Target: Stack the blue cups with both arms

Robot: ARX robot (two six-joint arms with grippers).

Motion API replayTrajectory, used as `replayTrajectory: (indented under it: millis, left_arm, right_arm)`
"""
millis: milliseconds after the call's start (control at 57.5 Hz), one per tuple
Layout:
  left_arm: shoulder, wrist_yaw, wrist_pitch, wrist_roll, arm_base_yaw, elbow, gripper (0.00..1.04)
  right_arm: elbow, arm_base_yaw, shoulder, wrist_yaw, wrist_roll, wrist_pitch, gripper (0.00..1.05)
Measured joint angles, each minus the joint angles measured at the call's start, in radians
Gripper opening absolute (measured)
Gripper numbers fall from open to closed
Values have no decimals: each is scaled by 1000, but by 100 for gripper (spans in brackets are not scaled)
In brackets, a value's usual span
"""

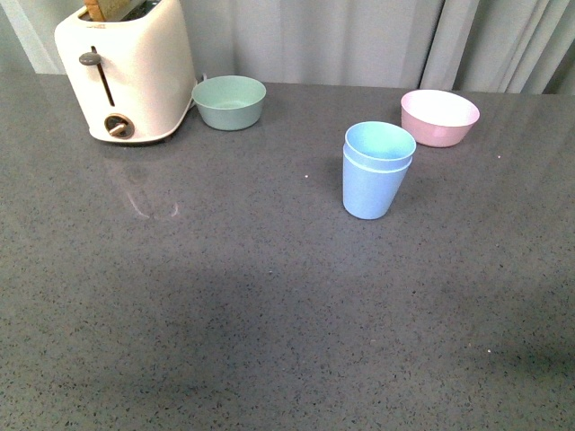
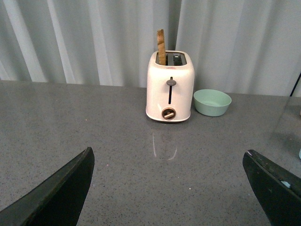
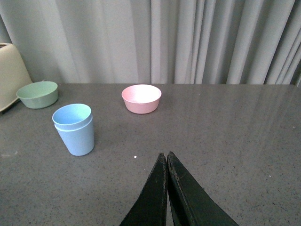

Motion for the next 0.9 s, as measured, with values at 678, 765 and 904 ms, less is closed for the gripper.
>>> replayTrajectory:
  millis: [678, 765, 904]
  left_arm:
    - [0, 0, 0, 0, 0, 0, 96]
    - [0, 0, 0, 0, 0, 0, 96]
    - [0, 0, 0, 0, 0, 0, 96]
  right_arm:
    - [0, 0, -1, 0, 0, 0, 96]
    - [0, 0, -1, 0, 0, 0, 96]
    - [0, 0, -1, 0, 0, 0, 96]
